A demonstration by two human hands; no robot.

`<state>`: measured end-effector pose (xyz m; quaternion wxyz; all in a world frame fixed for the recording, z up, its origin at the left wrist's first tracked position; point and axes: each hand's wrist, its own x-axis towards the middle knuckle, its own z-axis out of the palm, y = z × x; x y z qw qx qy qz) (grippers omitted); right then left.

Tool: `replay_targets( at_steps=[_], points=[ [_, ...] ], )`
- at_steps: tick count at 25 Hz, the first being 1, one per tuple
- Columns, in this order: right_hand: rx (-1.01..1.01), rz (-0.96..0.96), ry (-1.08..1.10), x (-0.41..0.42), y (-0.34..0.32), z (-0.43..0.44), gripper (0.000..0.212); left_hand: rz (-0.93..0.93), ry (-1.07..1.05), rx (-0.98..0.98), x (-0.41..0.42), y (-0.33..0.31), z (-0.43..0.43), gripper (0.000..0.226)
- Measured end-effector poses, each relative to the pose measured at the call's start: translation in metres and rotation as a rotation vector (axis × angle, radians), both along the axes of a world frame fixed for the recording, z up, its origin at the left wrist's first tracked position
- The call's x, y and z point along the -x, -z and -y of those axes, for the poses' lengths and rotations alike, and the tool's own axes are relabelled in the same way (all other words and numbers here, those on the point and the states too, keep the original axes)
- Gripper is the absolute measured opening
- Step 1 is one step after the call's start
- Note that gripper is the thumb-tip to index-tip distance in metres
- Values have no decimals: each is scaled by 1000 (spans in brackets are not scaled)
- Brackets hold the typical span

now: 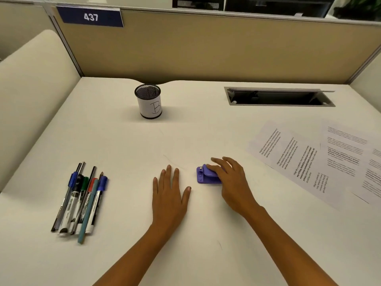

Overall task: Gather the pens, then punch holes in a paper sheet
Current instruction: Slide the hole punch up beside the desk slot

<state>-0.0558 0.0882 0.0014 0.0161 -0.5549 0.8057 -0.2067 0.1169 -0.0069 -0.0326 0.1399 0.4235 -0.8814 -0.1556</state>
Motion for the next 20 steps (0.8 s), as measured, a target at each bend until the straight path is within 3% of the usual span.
replay_targets(
  at_steps=[3, 6, 9, 14, 20],
  points=[
    [235, 219, 390, -25, 5, 1, 46, 20, -1, 22, 0, -1, -2, 63],
    [171, 279, 686, -48, 10, 17, 91, 17, -2, 26, 0, -1, -3, 62],
    [129, 234, 767, -60, 14, 31, 110, 30, 11, 51, -2, 0, -2, 62],
    [178, 131, 785, -64, 22, 37, 100, 48, 13, 56, -3, 2, -3, 63],
    [294, 218, 778, -40, 19, 32, 98, 97, 48, 61, 15, -5, 2, 66]
  ],
)
